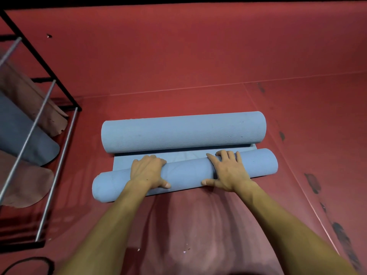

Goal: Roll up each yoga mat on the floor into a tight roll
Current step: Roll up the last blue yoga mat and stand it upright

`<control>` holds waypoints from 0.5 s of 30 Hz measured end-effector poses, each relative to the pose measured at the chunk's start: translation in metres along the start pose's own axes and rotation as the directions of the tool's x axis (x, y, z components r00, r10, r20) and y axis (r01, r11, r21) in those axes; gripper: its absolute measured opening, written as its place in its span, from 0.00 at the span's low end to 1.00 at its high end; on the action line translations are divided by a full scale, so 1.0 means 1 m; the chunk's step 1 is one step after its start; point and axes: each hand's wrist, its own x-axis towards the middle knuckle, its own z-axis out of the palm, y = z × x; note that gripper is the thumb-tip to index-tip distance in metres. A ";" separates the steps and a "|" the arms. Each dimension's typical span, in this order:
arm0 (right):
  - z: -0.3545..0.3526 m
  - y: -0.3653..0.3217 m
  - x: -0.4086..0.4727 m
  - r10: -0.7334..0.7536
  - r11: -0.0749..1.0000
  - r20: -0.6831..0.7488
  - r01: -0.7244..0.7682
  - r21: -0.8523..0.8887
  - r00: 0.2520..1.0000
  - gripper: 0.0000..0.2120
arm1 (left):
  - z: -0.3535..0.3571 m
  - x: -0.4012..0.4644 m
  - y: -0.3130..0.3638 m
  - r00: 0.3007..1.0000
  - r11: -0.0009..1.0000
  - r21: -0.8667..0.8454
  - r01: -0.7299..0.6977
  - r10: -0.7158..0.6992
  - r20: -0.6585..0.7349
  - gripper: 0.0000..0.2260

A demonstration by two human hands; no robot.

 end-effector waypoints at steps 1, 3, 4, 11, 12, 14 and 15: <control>0.001 0.000 0.002 0.005 1.000 -0.006 -0.005 0.002 1.000 0.60 | -0.001 0.001 0.000 1.000 1.000 -0.025 0.011 -0.011 -0.015 0.36; 0.002 -0.001 0.005 0.021 1.000 0.005 -0.021 -0.005 1.000 0.64 | -0.001 0.001 -0.001 0.999 0.997 -0.070 0.030 -0.032 -0.019 0.36; 0.002 -0.002 0.006 0.024 1.000 0.005 -0.024 -0.020 1.000 0.64 | 0.000 0.001 -0.002 0.999 0.997 -0.076 0.029 -0.030 -0.018 0.35; 0.004 -0.011 0.020 0.039 0.991 0.020 -0.036 -0.130 0.999 0.53 | 0.005 0.004 0.003 0.989 1.000 -0.001 0.027 -0.027 0.142 0.41; 0.004 -0.010 0.022 0.039 0.993 0.026 -0.035 -0.113 0.999 0.54 | 0.013 0.003 0.006 0.993 0.998 0.024 0.051 -0.053 0.102 0.45; 0.005 -0.008 0.024 0.026 0.996 0.016 -0.024 -0.084 1.000 0.55 | 0.033 -0.001 0.012 0.995 0.993 0.062 0.100 -0.098 -0.034 0.48; 0.005 -0.006 0.024 0.018 0.997 0.000 -0.018 -0.081 1.000 0.54 | 0.040 -0.002 0.012 0.990 0.991 0.072 0.109 -0.102 -0.092 0.46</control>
